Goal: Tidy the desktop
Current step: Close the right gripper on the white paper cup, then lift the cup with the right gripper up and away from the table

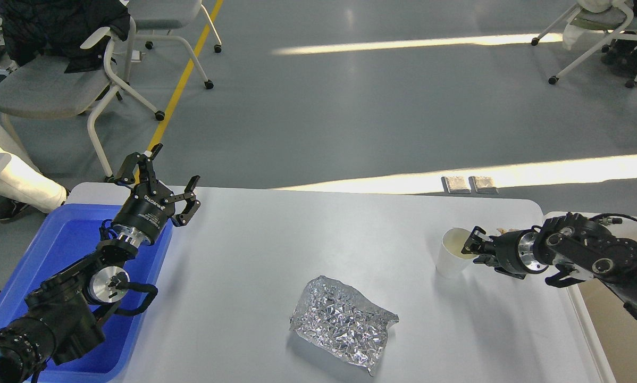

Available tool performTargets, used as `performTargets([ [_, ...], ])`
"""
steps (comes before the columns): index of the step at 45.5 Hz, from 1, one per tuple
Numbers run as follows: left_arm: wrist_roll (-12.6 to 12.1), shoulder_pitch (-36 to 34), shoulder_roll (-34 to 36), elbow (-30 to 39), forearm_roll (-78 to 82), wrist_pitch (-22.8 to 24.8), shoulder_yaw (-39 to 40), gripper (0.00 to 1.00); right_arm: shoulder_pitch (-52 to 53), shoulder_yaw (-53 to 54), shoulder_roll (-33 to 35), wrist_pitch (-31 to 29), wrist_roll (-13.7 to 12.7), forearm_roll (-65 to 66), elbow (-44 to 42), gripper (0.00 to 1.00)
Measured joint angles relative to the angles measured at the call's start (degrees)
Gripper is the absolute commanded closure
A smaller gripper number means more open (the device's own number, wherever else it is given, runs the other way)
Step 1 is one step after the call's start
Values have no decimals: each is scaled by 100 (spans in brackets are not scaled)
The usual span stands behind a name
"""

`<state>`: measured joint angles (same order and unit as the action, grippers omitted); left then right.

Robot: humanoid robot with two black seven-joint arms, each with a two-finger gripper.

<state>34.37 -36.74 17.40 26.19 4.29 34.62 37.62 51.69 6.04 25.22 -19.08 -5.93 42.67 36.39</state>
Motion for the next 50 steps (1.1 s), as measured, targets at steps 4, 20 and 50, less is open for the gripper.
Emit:
performTargets([
  [4,0,0,0,0,0,0,0,0,11,-10,43,-4,1,-2,15,100],
  [20,1,-1,0,0,1,3,0,0,193,31,683,-234,-1,-28,547,100],
  [50,0,0,0,0,1,10,0,0,2025,43,2698,-1465,-407,-689,1808,100],
])
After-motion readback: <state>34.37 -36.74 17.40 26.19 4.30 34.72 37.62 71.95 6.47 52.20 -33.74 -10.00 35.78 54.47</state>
